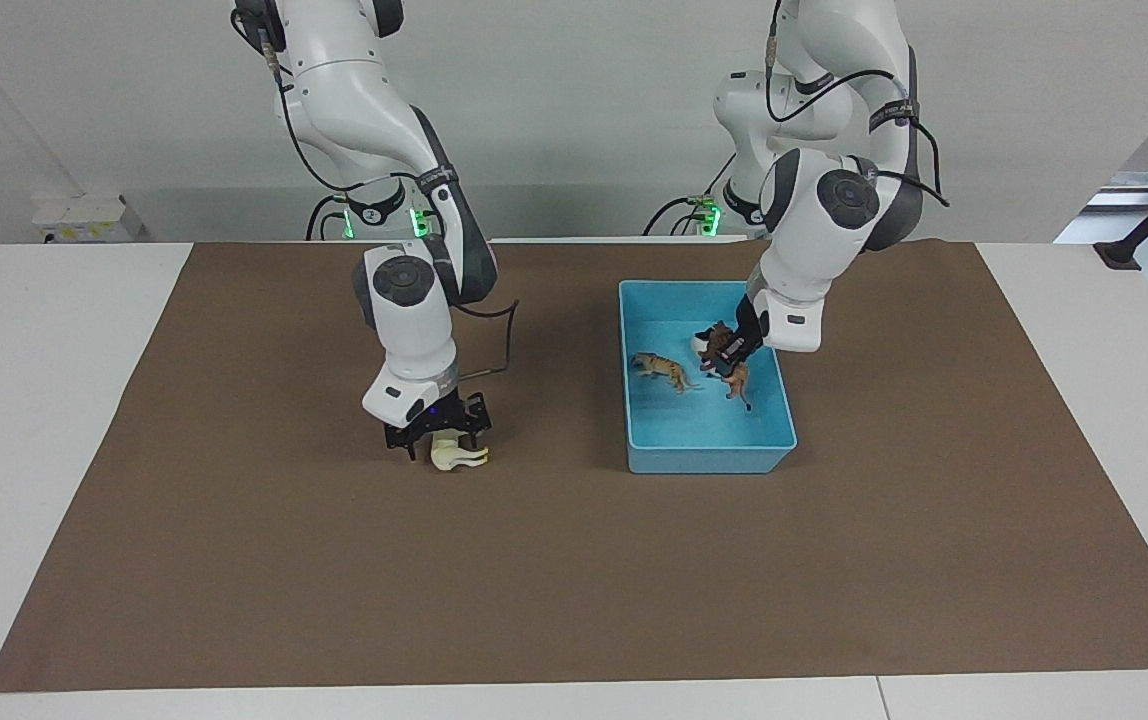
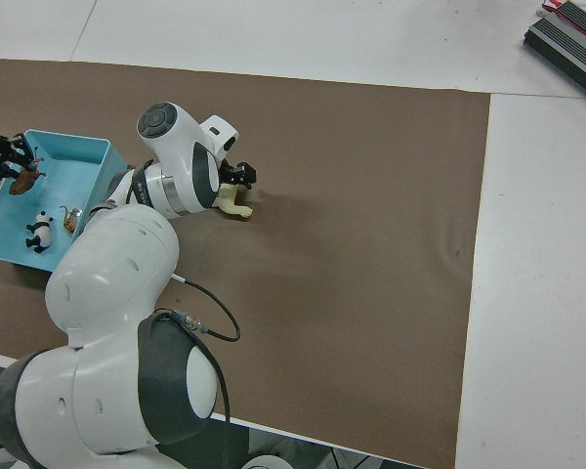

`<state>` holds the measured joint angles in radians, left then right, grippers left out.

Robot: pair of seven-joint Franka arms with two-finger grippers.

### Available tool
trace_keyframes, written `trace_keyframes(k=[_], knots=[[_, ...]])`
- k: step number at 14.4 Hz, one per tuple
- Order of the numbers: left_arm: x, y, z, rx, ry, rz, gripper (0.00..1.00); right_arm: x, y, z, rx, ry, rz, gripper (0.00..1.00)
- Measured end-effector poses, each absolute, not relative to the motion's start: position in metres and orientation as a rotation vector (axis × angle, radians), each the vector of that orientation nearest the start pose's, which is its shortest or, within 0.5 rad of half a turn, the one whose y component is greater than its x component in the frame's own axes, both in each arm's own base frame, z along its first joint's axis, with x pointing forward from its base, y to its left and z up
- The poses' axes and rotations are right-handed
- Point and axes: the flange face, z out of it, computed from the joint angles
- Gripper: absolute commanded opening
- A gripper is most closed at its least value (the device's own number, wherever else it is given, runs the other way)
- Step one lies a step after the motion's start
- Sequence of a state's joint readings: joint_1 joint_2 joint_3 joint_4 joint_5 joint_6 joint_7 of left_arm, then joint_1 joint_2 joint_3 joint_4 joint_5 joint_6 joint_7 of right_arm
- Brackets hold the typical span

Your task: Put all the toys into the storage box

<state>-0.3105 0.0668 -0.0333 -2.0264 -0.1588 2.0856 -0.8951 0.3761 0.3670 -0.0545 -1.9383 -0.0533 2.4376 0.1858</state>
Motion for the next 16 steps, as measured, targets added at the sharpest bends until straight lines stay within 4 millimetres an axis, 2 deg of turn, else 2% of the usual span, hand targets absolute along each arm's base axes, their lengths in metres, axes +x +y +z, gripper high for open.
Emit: trace_keyframes(k=[2, 6, 7, 9, 11, 13, 15, 16], knots=[[0.529, -0.196, 0.42, -3.093, -1.01, 0.13, 1.0, 0.6, 0.214, 0.315, -3.135, -0.258, -0.244, 1.0], [0.538, -0.185, 0.433, -3.102, -1.037, 0.088, 1.0, 0.601, 0.213, 0.293, -3.126, -0.249, -0.271, 1.0], [0.545, -0.171, 0.443, -3.106, -1.012, 0.048, 1.0, 0.601, 0.213, 0.29, -3.123, -0.25, -0.28, 1.0], [0.555, -0.127, 0.472, -3.09, -0.822, 0.011, 1.0, 0.6, 0.213, 0.29, -3.123, -0.249, -0.281, 1.0], [0.552, -0.083, 0.503, -3.089, -0.521, 0.044, 1.0, 0.6, 0.213, 0.29, -3.124, -0.252, -0.277, 1.0], [0.542, -0.042, 0.533, -3.104, -0.249, 0.065, 1.0, 0.596, 0.219, 0.29, -3.128, -0.268, -0.261, 1.0], [0.536, -0.014, 0.556, -3.115, -0.084, 0.084, 1.0, 0.592, 0.227, 0.29, -3.135, -0.301, -0.239, 1.0], [0.535, -0.008, 0.564, -3.116, -0.042, 0.099, 1.0, 0.59, 0.23, 0.29, -3.138, -0.334, -0.235, 1.0]])
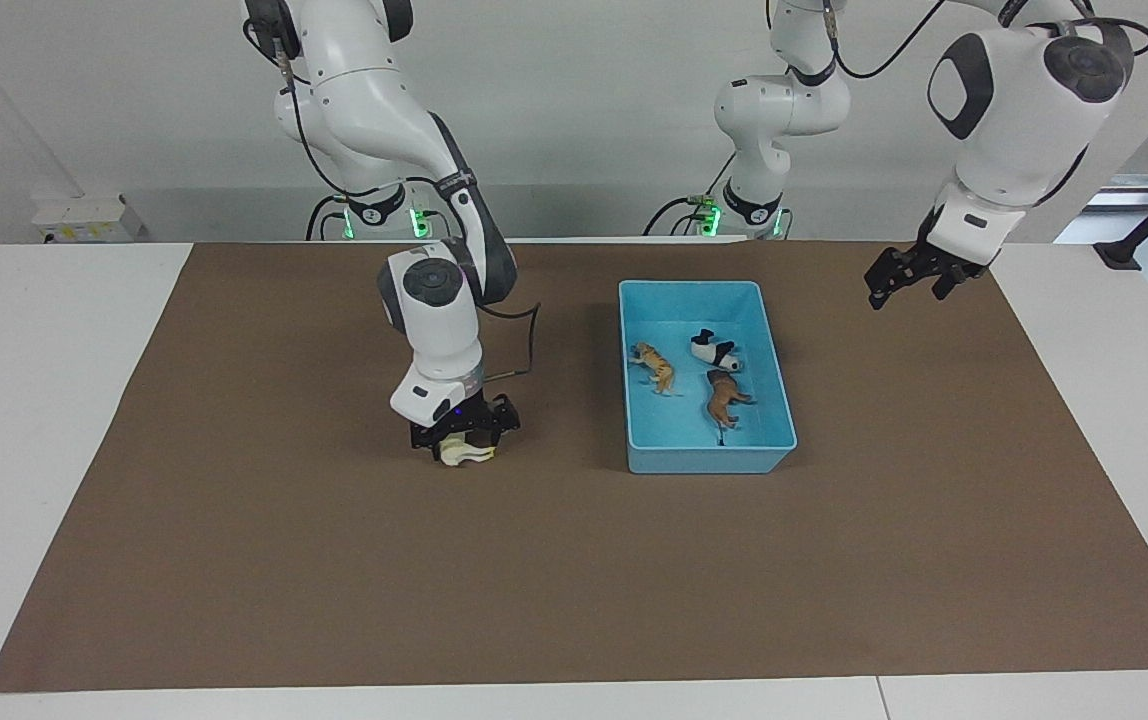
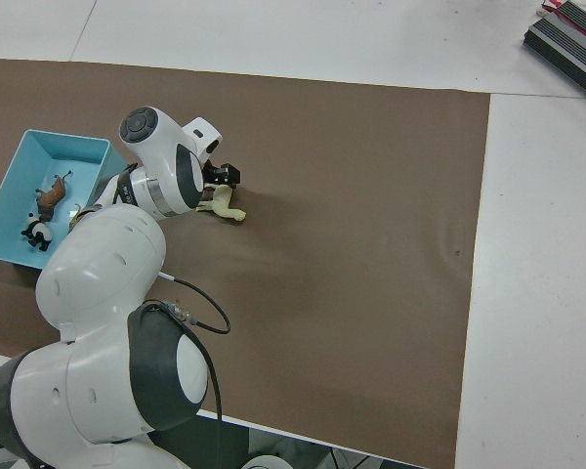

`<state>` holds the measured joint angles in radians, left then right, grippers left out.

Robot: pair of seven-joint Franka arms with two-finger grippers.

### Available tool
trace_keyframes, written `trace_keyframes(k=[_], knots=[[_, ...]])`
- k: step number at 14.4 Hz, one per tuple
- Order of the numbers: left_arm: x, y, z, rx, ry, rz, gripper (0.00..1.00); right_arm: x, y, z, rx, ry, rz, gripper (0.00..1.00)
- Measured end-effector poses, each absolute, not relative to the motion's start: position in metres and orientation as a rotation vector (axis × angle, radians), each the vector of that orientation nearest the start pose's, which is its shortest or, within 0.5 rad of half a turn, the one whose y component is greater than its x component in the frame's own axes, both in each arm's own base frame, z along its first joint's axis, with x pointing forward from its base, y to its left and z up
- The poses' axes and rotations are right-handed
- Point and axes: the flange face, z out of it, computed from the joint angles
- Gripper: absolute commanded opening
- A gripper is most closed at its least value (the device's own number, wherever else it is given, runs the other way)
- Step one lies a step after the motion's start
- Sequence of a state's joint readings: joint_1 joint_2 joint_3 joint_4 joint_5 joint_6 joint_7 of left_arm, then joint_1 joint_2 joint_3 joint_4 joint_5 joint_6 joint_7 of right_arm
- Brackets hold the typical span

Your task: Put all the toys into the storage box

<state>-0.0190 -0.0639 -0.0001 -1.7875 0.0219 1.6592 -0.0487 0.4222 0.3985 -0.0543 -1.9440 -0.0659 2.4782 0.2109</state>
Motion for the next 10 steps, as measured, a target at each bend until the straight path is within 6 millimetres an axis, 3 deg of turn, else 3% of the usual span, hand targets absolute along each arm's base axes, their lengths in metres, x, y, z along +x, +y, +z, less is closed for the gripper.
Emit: trace_keyframes(k=[3, 8, 9, 10], knots=[[0.537, -0.008, 0.566, -3.114, 0.004, 0.138, 1.0, 0.589, 0.23, 0.29, -3.135, -0.425, -0.224, 1.0], [0.551, -0.012, 0.54, -3.109, 0.044, 0.222, 1.0, 0.589, 0.219, 0.293, -3.153, -0.405, -0.172, 0.97], [0.554, -0.012, 0.536, -3.108, 0.047, 0.232, 1.0, 0.592, 0.211, 0.295, -3.156, -0.384, -0.176, 0.85], [0.554, -0.012, 0.536, -3.108, 0.049, 0.235, 1.0, 0.595, 0.203, 0.297, -3.158, -0.369, -0.18, 0.58]])
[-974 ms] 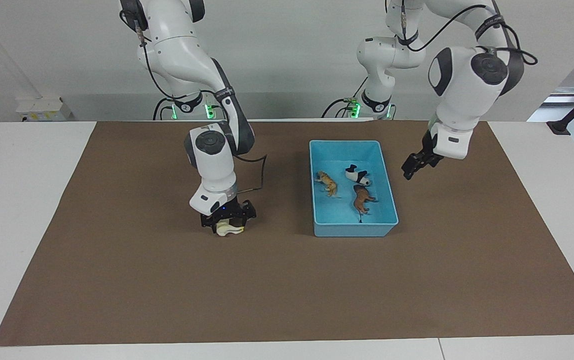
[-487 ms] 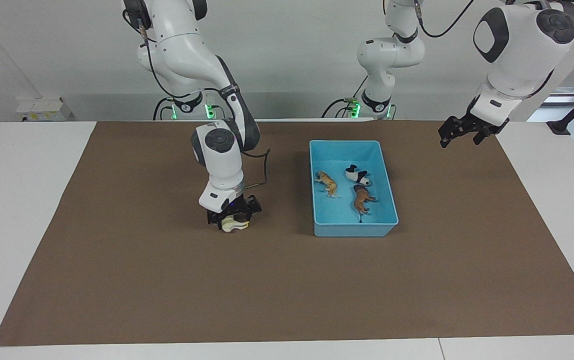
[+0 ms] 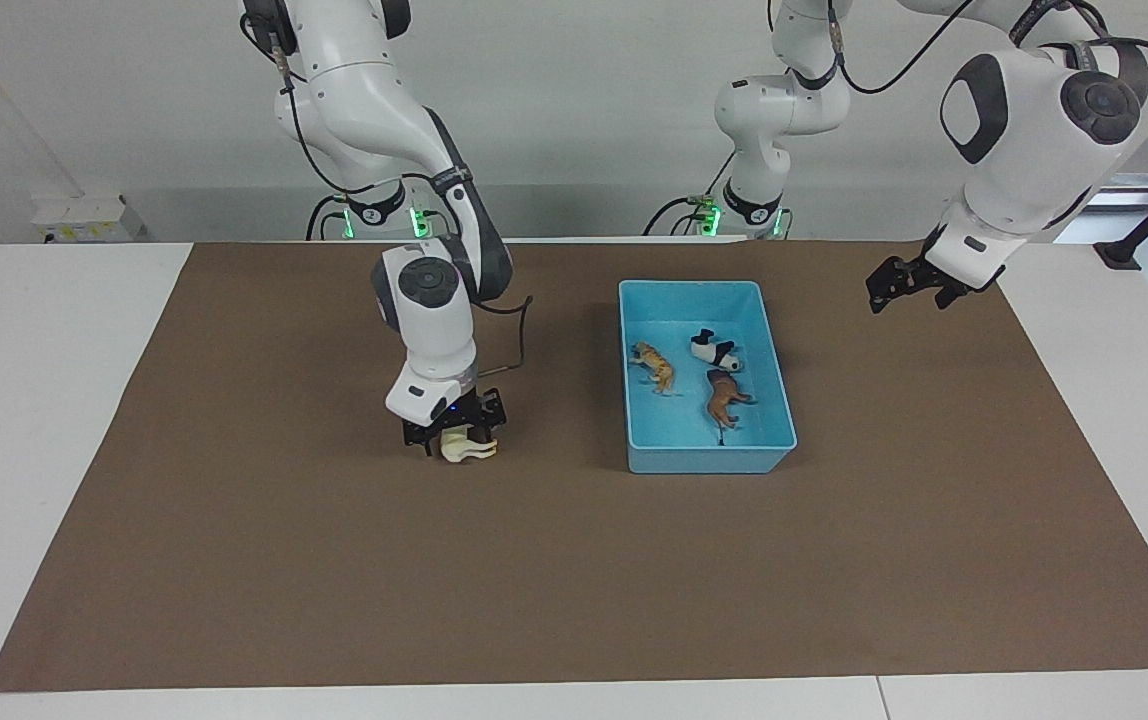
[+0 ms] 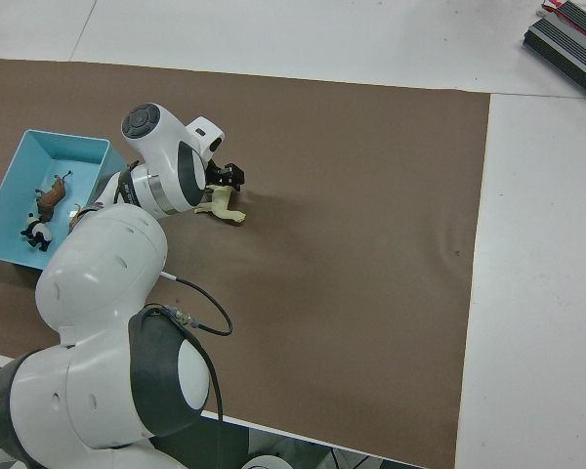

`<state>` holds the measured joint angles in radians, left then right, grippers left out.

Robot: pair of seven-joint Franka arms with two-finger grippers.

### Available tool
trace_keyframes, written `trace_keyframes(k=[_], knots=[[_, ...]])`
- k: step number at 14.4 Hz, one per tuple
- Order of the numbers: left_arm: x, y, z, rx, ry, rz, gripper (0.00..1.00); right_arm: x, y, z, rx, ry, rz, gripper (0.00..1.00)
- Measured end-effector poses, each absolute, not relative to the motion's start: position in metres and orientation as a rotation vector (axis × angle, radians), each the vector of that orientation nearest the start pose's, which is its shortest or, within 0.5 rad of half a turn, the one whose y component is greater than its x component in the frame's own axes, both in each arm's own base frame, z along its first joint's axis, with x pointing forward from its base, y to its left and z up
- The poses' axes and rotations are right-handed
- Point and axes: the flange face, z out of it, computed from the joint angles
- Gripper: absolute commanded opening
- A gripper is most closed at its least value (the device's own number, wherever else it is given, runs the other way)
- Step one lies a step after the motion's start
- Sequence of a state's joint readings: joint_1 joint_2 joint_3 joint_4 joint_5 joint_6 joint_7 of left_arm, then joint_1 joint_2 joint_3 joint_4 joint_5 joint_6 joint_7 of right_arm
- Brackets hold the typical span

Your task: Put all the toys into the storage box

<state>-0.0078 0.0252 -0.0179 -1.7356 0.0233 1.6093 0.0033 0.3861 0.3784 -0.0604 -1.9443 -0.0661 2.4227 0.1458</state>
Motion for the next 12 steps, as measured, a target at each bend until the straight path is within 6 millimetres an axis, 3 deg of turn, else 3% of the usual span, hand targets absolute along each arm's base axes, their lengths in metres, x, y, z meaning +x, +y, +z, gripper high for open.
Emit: trace_keyframes(k=[1, 2, 6, 12], knots=[[0.553, -0.012, 0.538, -3.108, 0.051, 0.231, 1.0, 0.597, 0.195, 0.298, -3.159, -0.357, -0.184, 0.22], [0.553, -0.012, 0.541, -3.109, 0.052, 0.224, 1.0, 0.6, 0.19, 0.299, -3.159, -0.351, -0.192, 0.0], [0.55, -0.015, 0.546, -3.108, 0.06, 0.219, 1.0, 0.6, 0.166, 0.286, -3.132, -0.297, -0.314, 0.0], [0.544, -0.01, 0.563, -3.112, 0.044, 0.169, 1.0, 0.597, 0.167, 0.287, -3.125, -0.258, -0.33, 0.0]])
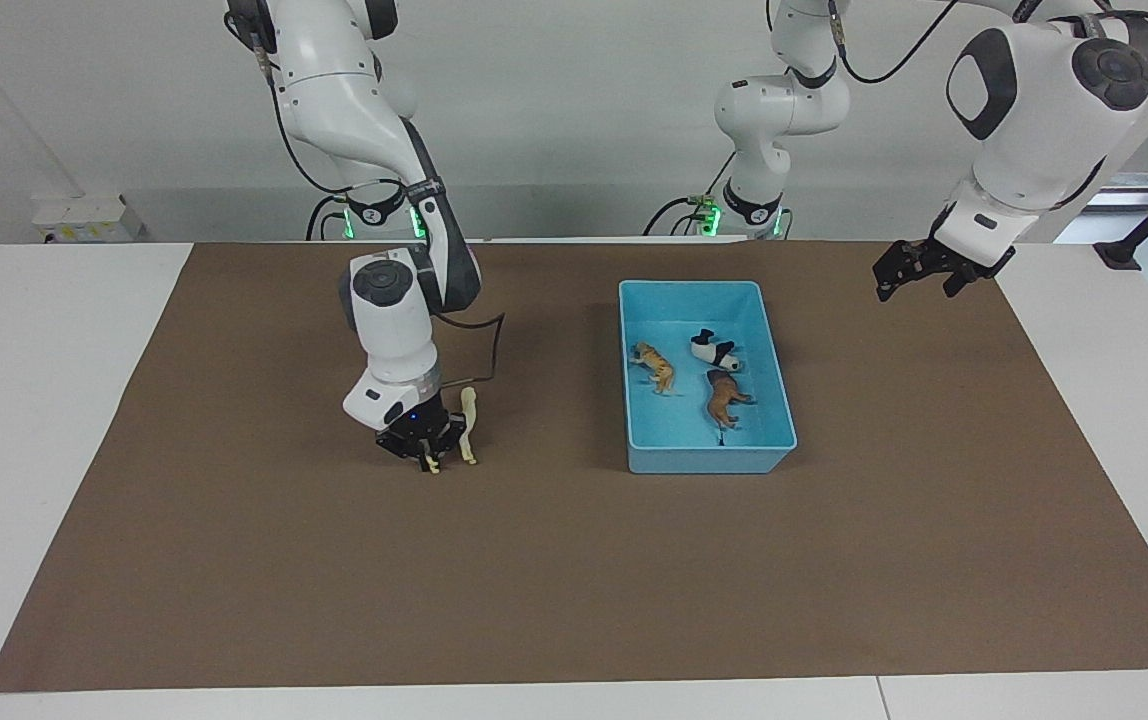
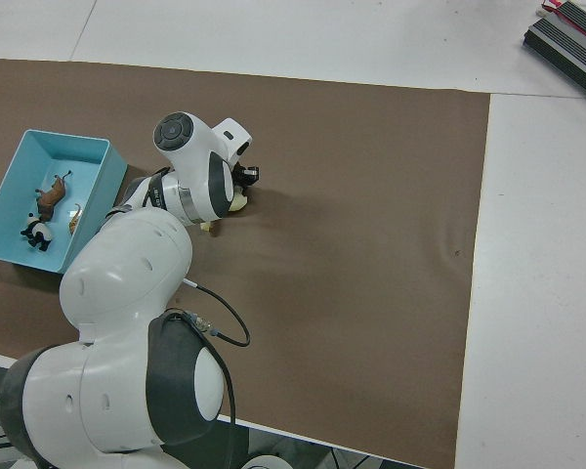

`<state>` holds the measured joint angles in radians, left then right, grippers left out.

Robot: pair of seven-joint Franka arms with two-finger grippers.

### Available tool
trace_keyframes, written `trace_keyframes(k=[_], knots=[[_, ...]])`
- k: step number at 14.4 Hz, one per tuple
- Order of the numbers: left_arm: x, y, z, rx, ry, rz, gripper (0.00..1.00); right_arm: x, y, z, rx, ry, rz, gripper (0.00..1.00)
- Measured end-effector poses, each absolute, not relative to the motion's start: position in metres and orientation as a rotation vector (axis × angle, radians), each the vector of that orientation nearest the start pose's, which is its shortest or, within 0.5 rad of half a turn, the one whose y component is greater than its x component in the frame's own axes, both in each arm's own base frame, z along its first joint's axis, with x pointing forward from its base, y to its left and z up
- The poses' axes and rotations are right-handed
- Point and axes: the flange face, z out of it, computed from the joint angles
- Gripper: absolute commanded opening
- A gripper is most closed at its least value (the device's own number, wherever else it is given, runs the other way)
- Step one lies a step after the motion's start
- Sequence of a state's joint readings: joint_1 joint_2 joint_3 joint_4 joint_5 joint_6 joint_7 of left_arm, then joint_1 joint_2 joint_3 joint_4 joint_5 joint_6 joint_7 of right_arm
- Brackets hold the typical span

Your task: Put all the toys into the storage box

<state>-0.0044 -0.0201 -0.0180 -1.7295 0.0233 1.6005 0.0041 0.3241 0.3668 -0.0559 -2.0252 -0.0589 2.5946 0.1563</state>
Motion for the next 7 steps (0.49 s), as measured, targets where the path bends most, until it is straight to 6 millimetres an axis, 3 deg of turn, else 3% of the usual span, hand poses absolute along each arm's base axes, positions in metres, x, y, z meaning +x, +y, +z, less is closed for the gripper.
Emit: trace_keyframes(k=[4, 7], knots=[[0.543, -0.01, 0.565, -3.112, 0.045, 0.166, 1.0, 0.598, 0.171, 0.291, -3.137, -0.267, -0.273, 0.0], [0.542, -0.012, 0.565, -3.112, 0.049, 0.17, 1.0, 0.61, 0.19, 0.322, -3.124, -0.249, -0.212, 0.0]])
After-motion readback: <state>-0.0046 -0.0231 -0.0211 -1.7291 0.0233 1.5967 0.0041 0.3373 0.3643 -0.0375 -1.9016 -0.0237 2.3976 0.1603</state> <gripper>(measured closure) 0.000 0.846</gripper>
